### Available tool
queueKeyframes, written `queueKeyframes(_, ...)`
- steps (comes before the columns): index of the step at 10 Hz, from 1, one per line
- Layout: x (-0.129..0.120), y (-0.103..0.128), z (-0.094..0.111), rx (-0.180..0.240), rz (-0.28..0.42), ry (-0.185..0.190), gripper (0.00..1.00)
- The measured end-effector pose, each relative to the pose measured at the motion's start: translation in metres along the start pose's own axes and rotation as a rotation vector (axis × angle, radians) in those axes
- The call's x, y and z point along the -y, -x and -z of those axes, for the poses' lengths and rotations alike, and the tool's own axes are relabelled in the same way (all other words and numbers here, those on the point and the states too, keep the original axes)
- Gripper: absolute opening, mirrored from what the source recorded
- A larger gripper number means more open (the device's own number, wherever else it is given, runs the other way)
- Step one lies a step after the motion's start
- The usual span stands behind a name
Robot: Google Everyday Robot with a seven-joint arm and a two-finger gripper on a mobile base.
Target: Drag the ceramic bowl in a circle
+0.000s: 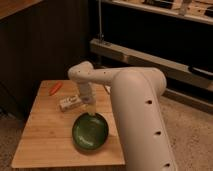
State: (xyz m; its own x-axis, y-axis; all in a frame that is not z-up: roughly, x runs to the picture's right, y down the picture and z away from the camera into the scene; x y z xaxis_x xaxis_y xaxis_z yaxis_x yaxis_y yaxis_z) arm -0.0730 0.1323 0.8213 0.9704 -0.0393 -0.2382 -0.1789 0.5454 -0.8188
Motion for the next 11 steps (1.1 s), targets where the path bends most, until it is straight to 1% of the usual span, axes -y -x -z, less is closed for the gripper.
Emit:
queueKeyframes(1, -0.001, -0.002, 0.0, -0.006, 0.001, -0.002, 0.05)
queueKeyframes(3, -0.006, 0.001, 0.0, -0.015, 0.017, -0.006, 0.05)
queueKeyframes(4, -0.007, 0.0, 0.0, -0.014, 0.019, -0.007, 0.05)
queueKeyframes(6, -0.005, -0.014, -0.003, -0.024, 0.026, -0.009, 0.05)
queueKeyframes(7, -0.008, -0.012, -0.003, -0.031, 0.039, -0.01, 0.05)
queueKeyframes(10, -0.014, 0.011, 0.0, -0.044, 0.071, -0.015, 0.05)
queueKeyframes(11, -0.017, 0.011, -0.001, -0.052, 0.076, -0.017, 0.05)
